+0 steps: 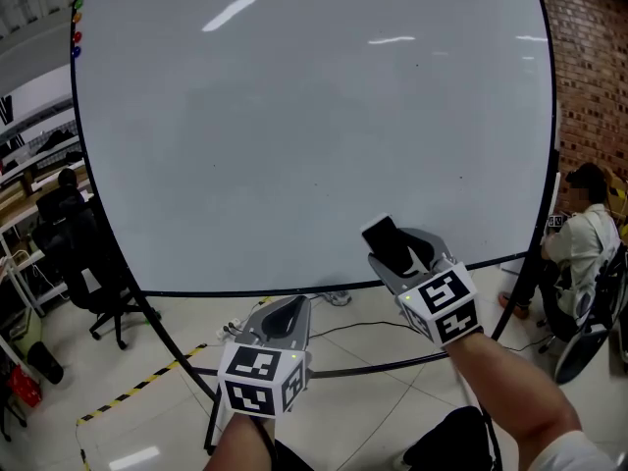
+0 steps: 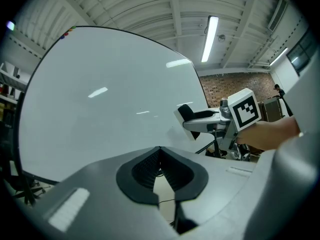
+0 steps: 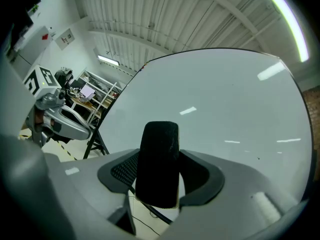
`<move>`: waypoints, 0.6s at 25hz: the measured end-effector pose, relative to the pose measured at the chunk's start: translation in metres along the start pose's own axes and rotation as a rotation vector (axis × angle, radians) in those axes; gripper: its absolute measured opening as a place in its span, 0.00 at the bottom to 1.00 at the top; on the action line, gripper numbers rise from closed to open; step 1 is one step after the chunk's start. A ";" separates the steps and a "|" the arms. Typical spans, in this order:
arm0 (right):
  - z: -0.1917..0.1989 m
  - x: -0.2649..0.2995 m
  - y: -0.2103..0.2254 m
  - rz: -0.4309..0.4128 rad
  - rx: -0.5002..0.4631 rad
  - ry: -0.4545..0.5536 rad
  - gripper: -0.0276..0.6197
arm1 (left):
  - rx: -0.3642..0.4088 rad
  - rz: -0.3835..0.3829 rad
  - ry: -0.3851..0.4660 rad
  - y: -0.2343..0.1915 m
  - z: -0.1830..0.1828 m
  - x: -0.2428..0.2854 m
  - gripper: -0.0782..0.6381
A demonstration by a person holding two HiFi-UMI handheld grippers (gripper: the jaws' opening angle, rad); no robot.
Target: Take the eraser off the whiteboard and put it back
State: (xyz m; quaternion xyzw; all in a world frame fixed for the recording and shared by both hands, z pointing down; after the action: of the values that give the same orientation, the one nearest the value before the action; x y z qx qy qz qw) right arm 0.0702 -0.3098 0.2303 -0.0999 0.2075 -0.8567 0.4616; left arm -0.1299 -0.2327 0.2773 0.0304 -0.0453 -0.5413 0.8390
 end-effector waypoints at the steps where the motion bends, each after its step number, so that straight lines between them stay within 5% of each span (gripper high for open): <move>1: -0.002 0.005 0.000 0.005 -0.005 -0.001 0.41 | -0.002 -0.001 0.000 0.000 -0.001 0.000 0.13; 15: -0.013 0.048 -0.003 0.033 -0.152 -0.042 0.41 | -0.004 -0.005 -0.007 -0.007 0.002 -0.003 0.13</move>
State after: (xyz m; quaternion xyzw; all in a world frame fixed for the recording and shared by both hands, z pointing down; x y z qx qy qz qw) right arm 0.0366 -0.3452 0.2192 -0.1492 0.2636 -0.8285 0.4710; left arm -0.1373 -0.2328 0.2786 0.0269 -0.0469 -0.5437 0.8375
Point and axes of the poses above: the fingertips, and each gripper's own axes: x forward along the fingers, y to its right, z out of its underside, the point moved 8 cm from there along -x, backward along the fingers, and after that the axes turned 3 degrees about -y, right-handed, at the moved point
